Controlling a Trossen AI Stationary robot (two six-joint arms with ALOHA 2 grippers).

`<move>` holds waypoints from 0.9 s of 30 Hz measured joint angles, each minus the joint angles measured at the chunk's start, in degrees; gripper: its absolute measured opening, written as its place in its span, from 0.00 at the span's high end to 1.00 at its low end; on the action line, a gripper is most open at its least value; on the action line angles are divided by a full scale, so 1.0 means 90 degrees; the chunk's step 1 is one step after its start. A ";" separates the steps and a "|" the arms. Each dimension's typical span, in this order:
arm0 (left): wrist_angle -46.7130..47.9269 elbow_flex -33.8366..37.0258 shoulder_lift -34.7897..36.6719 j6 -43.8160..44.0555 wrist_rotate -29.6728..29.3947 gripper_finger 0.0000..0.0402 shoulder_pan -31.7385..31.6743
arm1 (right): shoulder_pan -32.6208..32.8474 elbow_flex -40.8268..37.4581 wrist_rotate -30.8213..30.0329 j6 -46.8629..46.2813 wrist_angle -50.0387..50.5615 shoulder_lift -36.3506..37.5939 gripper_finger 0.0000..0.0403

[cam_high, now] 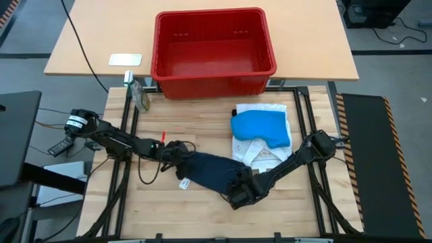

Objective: Fold laundry
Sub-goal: Stack the dark blue shorts on top of the blue shorts

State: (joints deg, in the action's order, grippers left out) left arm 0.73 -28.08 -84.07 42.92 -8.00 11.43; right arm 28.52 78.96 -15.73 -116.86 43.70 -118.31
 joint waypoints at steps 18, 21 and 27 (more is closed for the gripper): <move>-0.2281 -0.0137 -0.0781 0.1072 0.0810 0.95 0.0903 | -0.0430 -0.0235 0.0207 0.2541 -0.1246 0.0159 0.96; -0.1665 -0.0663 -0.0632 0.0944 0.0772 0.95 0.0873 | -0.0303 -0.0256 0.0200 0.2807 -0.0776 0.0695 0.96; -0.0562 -0.2185 -0.0514 0.0003 0.0490 0.95 0.0890 | 0.0087 -0.0235 -0.0087 0.2869 0.0817 0.2134 0.96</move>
State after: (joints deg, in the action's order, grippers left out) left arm -4.33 -47.74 -88.70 42.94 -3.59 19.44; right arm 29.30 76.85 -16.51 -91.04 51.05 -99.10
